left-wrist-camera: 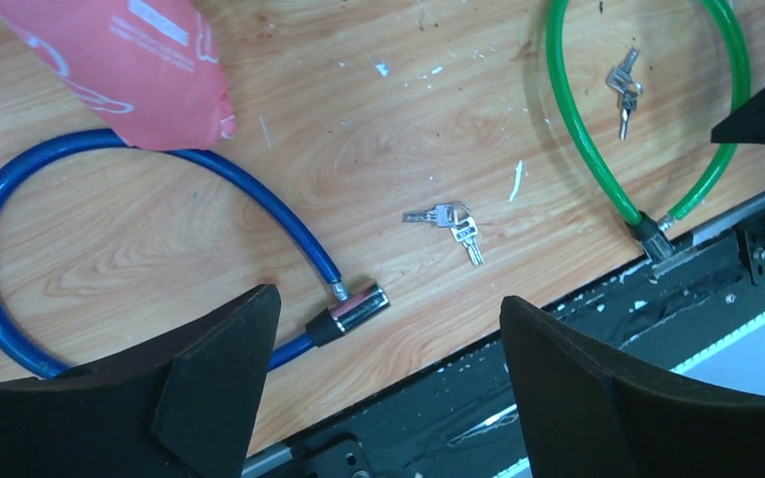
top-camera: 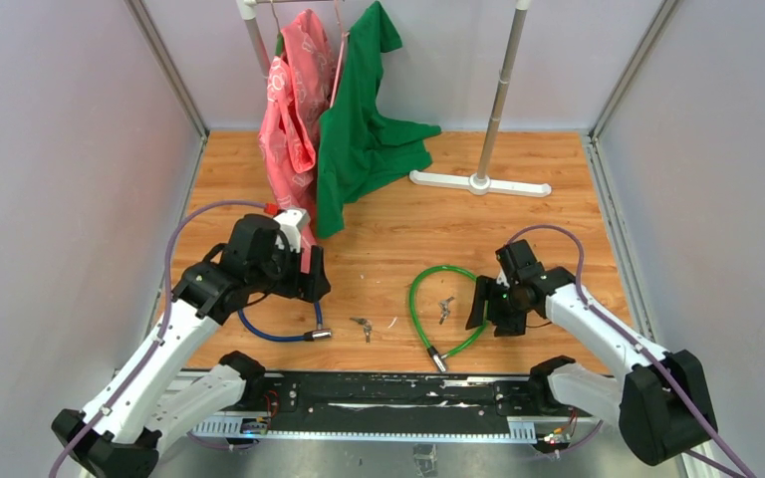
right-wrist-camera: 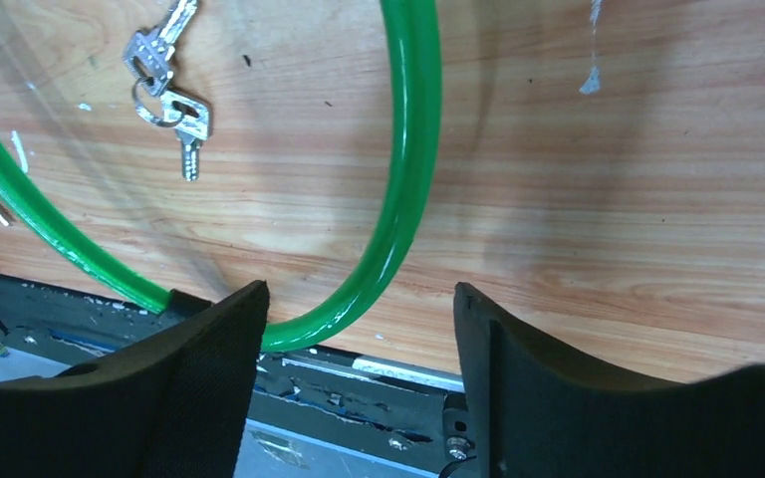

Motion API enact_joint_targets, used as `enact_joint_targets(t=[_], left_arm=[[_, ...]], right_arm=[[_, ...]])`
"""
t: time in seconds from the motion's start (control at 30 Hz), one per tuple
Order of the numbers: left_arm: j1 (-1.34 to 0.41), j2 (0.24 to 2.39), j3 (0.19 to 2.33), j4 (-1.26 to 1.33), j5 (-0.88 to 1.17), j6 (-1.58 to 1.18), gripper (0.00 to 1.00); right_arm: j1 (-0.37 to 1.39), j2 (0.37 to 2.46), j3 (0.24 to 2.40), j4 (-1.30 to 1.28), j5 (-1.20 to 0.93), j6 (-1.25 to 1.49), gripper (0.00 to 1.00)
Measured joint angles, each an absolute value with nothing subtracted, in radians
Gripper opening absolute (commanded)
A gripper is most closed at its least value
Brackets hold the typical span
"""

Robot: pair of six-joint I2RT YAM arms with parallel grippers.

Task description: Unlock with the key

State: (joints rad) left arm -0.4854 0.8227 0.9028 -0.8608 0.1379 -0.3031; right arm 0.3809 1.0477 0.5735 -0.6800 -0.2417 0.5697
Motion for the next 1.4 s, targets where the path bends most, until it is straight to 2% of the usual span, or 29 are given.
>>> enact_joint_targets(t=[0.27,0.4,0.6,0.87,1.13,1.4], left_arm=[[-0.548,0.846,0.902,-0.861,0.132,-0.306,0.81],[-0.582,0.866,0.902,-0.861,0.125,-0.307,0.81],[-0.62,0.884,0.902,-0.861,0.118,-0.311,0.8],[-0.624,0.886,0.902,-0.861,0.092,-0.322,0.79],[-0.629,0.893,0.902,-0.861,0.081,-0.326,0.78],[-0.643,0.904,0.902,-0.861,0.068,-0.33,0.78]], right_arm=[[0.39,1.066,0.537,-0.616,-0.242,0.591,0.41],[0.394,1.061,0.538,-0.596,-0.242,0.6,0.17],[0.4,1.028,0.549,-0.58,-0.242,0.622,0.0],[0.4,0.999,0.55,-0.567,-0.233,0.736,0.0],[0.413,0.952,0.599,-0.564,-0.14,0.989,0.0],[0.418,1.068,0.735,-0.604,-0.042,1.206,0.0]])
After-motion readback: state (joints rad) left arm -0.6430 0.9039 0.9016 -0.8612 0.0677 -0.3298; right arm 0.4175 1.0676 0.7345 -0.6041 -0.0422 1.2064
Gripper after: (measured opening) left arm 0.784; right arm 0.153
